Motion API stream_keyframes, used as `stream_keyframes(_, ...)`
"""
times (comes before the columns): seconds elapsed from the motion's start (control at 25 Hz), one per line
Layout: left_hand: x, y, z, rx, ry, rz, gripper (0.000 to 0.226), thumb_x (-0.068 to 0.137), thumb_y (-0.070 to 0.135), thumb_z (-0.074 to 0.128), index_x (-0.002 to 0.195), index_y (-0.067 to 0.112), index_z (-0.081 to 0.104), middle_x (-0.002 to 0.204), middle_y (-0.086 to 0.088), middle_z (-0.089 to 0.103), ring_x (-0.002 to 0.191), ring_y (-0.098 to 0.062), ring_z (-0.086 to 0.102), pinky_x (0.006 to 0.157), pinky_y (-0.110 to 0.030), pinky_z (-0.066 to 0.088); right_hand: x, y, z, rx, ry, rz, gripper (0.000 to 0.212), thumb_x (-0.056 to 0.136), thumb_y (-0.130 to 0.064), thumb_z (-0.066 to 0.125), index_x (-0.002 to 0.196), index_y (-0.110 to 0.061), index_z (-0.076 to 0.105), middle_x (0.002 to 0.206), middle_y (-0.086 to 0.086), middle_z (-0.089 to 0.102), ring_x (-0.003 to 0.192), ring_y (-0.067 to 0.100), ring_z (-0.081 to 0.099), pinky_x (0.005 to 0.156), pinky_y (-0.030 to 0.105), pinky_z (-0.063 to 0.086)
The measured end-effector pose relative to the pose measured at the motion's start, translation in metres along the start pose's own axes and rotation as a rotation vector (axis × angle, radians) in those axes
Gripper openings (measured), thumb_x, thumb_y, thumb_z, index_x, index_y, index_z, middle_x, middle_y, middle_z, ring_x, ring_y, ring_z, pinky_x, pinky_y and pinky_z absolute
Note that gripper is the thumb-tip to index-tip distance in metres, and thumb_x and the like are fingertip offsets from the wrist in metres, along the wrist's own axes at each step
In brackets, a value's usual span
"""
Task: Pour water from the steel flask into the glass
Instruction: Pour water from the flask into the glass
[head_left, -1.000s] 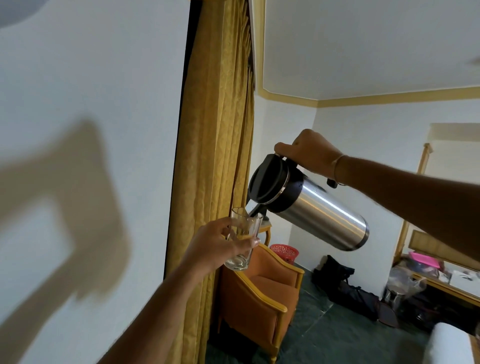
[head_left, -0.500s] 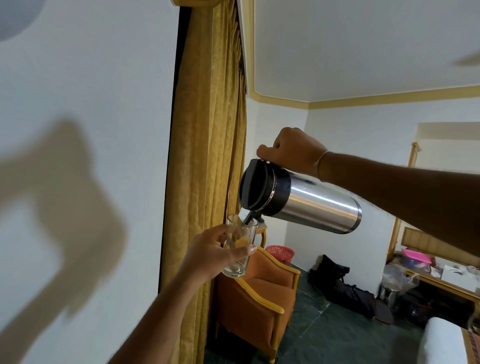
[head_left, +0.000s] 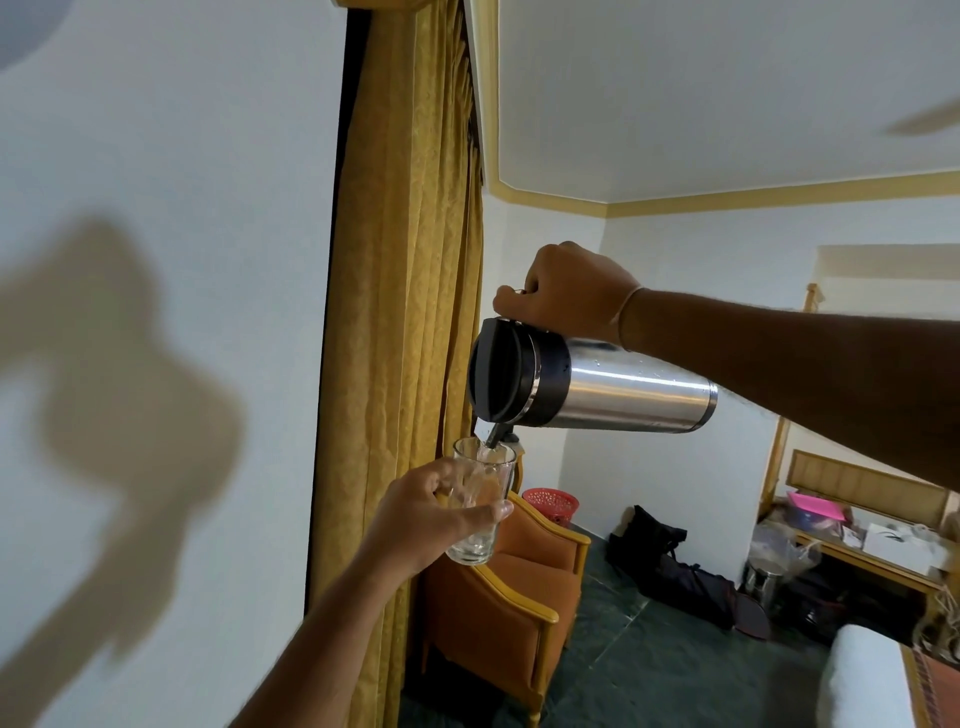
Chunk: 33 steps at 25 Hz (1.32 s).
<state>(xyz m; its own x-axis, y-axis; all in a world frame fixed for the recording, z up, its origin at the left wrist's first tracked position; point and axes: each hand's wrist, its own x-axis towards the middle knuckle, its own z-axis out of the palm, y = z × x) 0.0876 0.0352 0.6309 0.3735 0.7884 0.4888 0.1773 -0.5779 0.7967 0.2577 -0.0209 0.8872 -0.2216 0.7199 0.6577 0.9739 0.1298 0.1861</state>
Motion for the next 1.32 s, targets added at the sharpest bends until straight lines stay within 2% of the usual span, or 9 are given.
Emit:
stream_keyframes(0.16, 0.001, -0.001, -0.001, 0.004, 0.018, -0.005, 0.049, 0.062, 0.08, 0.085, 0.1, 0.053, 0.071, 0.113, 0.025, 0.071, 0.101, 0.016, 0.056, 0.071, -0.015, 0.042, 0.0, 0.0, -0.004, -0.003, -0.003, 0.0, 0.06, 0.082, -0.064, 0.045, 0.046, -0.017, 0.046, 0.04, -0.007, 0.041, 0.038, 0.011, 0.036, 0.051, 0.029, 0.041)
stream_keyframes(0.32, 0.004, -0.006, 0.001, 0.014, 0.02, 0.005, 0.071, 0.062, 0.081, 0.085, 0.12, 0.043, 0.075, 0.12, 0.018, 0.074, 0.104, 0.009, 0.06, 0.074, -0.018, 0.046, -0.001, 0.001, -0.004, 0.009, -0.005, 0.014, 0.06, 0.082, -0.065, 0.046, 0.047, -0.016, 0.046, 0.041, -0.006, 0.041, 0.04, 0.012, 0.037, 0.054, 0.033, 0.044)
stream_keyframes(0.44, 0.004, -0.005, 0.002, 0.001, -0.003, 0.007, 0.085, 0.053, 0.089, 0.077, 0.124, 0.043, 0.075, 0.121, 0.019, 0.074, 0.105, 0.01, 0.06, 0.074, -0.018, 0.045, 0.0, 0.005, -0.002, 0.016, 0.005, 0.021, 0.06, 0.09, -0.058, 0.053, 0.047, -0.016, 0.048, 0.042, -0.006, 0.043, 0.04, 0.012, 0.039, 0.055, 0.033, 0.045)
stream_keyframes(0.72, 0.006, -0.012, 0.007, 0.01, -0.026, -0.021, 0.074, 0.051, 0.089, 0.078, 0.111, 0.047, 0.075, 0.116, 0.019, 0.075, 0.106, 0.004, 0.065, 0.075, -0.021, 0.053, -0.003, 0.011, 0.001, -0.012, 0.003, 0.009, 0.059, 0.09, -0.059, 0.052, 0.048, -0.017, 0.049, 0.041, -0.007, 0.044, 0.04, 0.011, 0.041, 0.055, 0.03, 0.045)
stream_keyframes(0.84, 0.007, -0.016, 0.011, 0.031, -0.04, -0.01, 0.086, 0.047, 0.097, 0.075, 0.116, 0.048, 0.073, 0.117, 0.021, 0.072, 0.103, 0.012, 0.06, 0.065, -0.008, 0.049, -0.003, 0.01, 0.0, -0.028, 0.004, 0.012, 0.059, 0.086, -0.062, 0.049, 0.048, -0.017, 0.049, 0.041, -0.006, 0.043, 0.04, 0.012, 0.04, 0.053, 0.03, 0.044)
stream_keyframes(0.92, 0.009, -0.018, 0.013, 0.028, -0.047, -0.003, 0.084, 0.041, 0.103, 0.07, 0.109, 0.053, 0.071, 0.115, 0.023, 0.072, 0.1, 0.016, 0.058, 0.058, -0.004, 0.048, -0.002, 0.009, -0.001, -0.032, 0.01, 0.007, 0.059, 0.089, -0.058, 0.052, 0.048, -0.017, 0.048, 0.042, -0.006, 0.042, 0.04, 0.013, 0.04, 0.054, 0.031, 0.044)
stream_keyframes(1.08, 0.011, -0.019, 0.015, 0.036, -0.047, -0.008, 0.065, 0.041, 0.102, 0.071, 0.096, 0.067, 0.067, 0.111, 0.03, 0.068, 0.103, 0.019, 0.056, 0.071, -0.01, 0.047, 0.0, 0.009, -0.002, -0.029, 0.023, -0.006, 0.059, 0.091, -0.056, 0.054, 0.048, -0.016, 0.048, 0.042, -0.005, 0.043, 0.041, 0.013, 0.04, 0.056, 0.032, 0.046)
stream_keyframes(1.24, 0.011, -0.022, 0.013, 0.011, -0.031, 0.01, 0.079, 0.043, 0.098, 0.075, 0.107, 0.053, 0.072, 0.104, 0.031, 0.069, 0.093, 0.027, 0.064, 0.058, -0.001, 0.05, 0.001, 0.008, 0.001, -0.038, 0.019, -0.013, 0.059, 0.087, -0.061, 0.049, 0.048, -0.017, 0.048, 0.042, -0.006, 0.042, 0.041, 0.012, 0.039, 0.055, 0.031, 0.045)
stream_keyframes(1.32, 0.012, -0.024, 0.012, 0.023, -0.033, 0.01, 0.09, 0.045, 0.097, 0.076, 0.117, 0.043, 0.075, 0.111, 0.023, 0.073, 0.096, 0.016, 0.068, 0.059, -0.001, 0.05, 0.001, 0.006, 0.002, -0.04, 0.006, 0.004, 0.061, 0.078, -0.069, 0.04, 0.049, -0.017, 0.05, 0.042, -0.005, 0.044, 0.041, 0.013, 0.041, 0.057, 0.033, 0.048)
